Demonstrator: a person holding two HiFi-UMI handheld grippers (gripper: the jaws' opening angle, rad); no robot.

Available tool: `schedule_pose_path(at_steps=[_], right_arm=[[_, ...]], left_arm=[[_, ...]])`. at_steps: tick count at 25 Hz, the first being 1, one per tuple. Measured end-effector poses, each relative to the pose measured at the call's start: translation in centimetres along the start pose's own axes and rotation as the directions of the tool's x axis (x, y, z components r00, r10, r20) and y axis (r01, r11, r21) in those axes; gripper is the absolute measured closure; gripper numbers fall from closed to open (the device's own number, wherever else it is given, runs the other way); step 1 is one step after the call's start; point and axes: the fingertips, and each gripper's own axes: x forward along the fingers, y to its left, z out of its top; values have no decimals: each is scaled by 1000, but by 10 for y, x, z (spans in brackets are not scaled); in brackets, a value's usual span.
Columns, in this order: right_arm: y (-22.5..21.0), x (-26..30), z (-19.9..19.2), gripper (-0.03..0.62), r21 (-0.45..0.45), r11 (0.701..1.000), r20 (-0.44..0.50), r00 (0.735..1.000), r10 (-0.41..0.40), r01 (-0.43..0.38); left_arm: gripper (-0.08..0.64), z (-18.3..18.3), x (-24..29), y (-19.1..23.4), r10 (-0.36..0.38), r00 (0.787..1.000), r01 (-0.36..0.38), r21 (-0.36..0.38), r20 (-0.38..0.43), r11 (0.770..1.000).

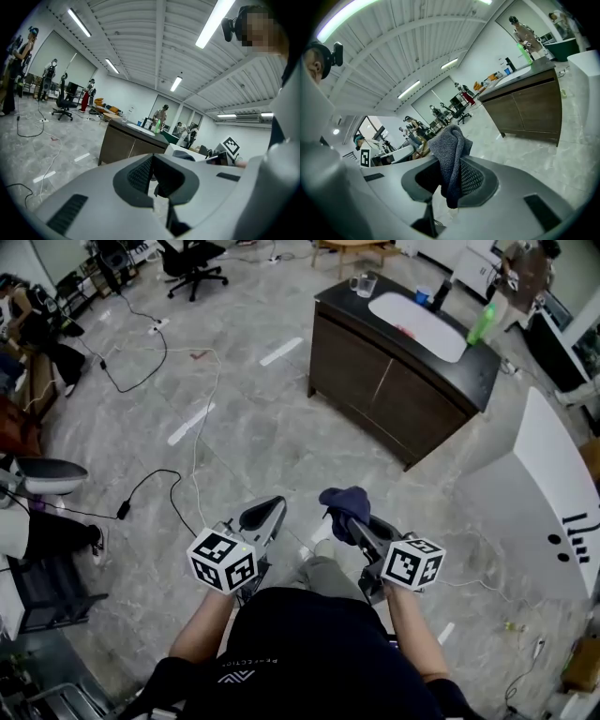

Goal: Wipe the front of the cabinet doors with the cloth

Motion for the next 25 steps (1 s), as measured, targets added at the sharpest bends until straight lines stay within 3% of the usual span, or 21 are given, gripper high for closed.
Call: schedule_pose_path(at_steps=[9, 15, 25], right_arm=[[-44, 28, 58, 506, -12, 1000, -69, 997, 21, -22], [-78, 43, 91, 506, -15, 1000, -62, 998, 16, -17], [-98, 87, 115, 506, 8, 999, -109, 993, 39, -38]], left_arm=[[561, 38, 72, 23, 51, 999, -51, -24, 7, 998], [561, 55, 120, 30, 60, 998, -59, 26, -23, 998], [561, 72, 155, 65, 83, 996, -82, 18, -40, 996]])
